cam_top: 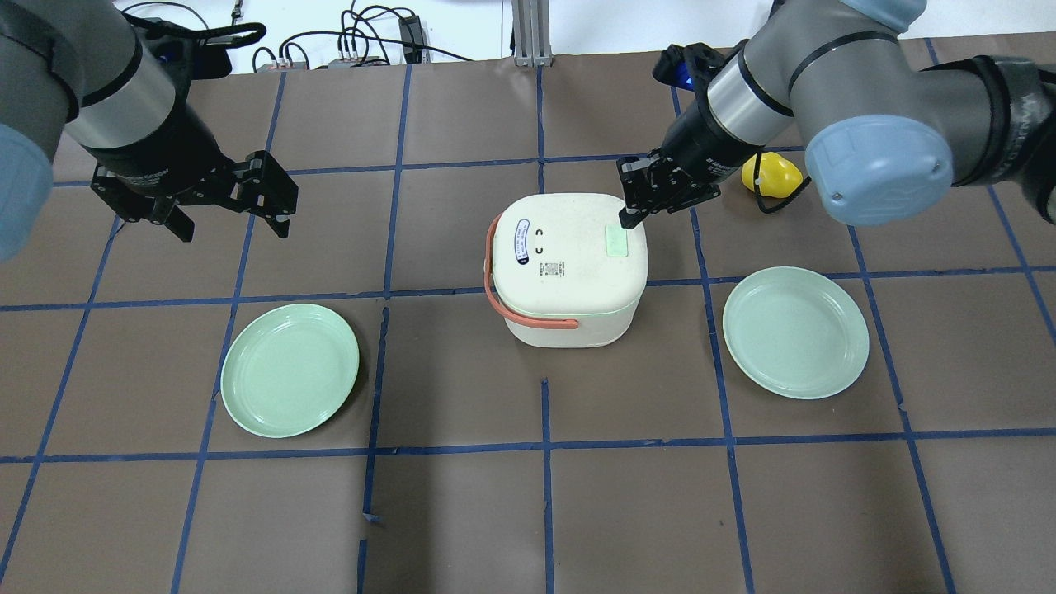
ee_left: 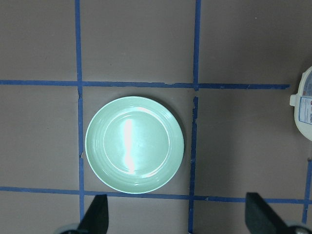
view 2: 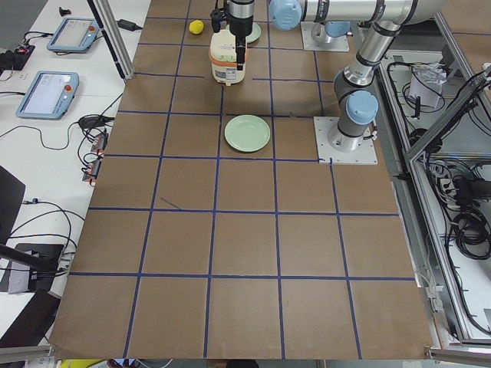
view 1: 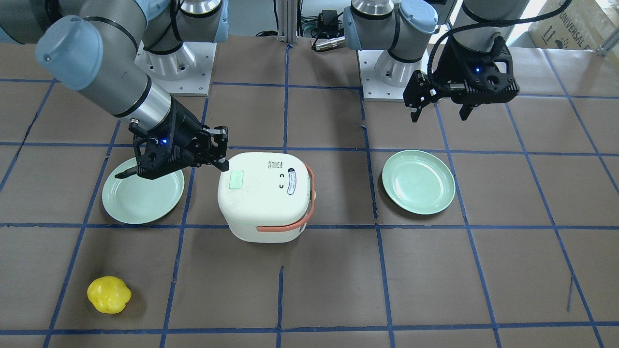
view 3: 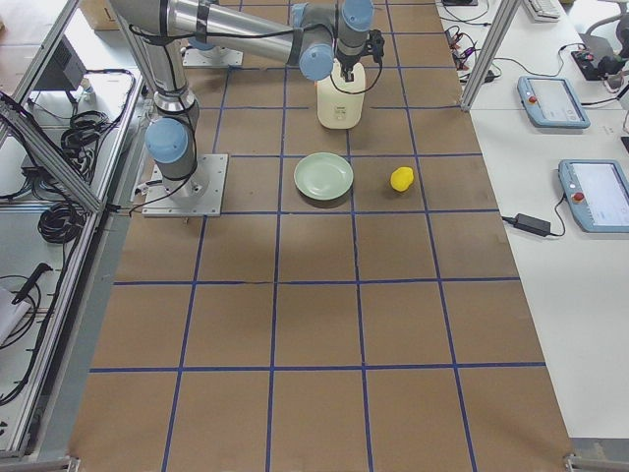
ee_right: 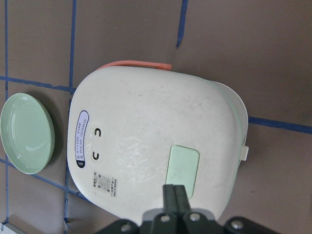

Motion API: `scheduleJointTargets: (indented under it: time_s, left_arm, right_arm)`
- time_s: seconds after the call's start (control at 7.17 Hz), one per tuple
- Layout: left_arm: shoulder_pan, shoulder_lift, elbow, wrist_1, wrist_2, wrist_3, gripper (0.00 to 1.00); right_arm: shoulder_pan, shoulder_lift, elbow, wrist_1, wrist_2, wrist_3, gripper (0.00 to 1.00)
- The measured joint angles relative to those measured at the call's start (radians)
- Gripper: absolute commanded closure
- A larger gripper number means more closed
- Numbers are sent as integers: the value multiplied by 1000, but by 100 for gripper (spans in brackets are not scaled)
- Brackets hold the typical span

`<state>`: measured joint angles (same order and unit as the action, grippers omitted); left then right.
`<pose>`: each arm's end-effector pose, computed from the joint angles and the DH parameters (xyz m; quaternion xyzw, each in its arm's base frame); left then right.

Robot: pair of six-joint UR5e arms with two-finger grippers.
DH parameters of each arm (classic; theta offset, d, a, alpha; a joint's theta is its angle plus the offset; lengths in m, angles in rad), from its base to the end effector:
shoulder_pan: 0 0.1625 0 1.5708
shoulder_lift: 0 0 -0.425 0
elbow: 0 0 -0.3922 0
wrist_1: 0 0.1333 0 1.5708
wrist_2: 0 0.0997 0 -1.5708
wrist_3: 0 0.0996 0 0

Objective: Press rice cooker button
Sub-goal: 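Press down on the green button with the right gripper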

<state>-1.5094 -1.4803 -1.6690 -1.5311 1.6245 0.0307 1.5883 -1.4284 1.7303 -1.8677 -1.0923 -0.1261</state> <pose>-0.0997 -0.4636 0.4865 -0.0158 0.9994 -0.0147 0.0276 0.1885 -0.5308 0.3777 -0.0691 0.9691 -0.0104 0.2368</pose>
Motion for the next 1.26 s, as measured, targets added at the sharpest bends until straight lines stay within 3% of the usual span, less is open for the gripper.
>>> scheduleJointTargets:
  time_s: [1.26]
  left_arm:
    - [0,0,0,0,0,0,0]
  right_arm:
    - [11,45,5,-71,7,-2,95]
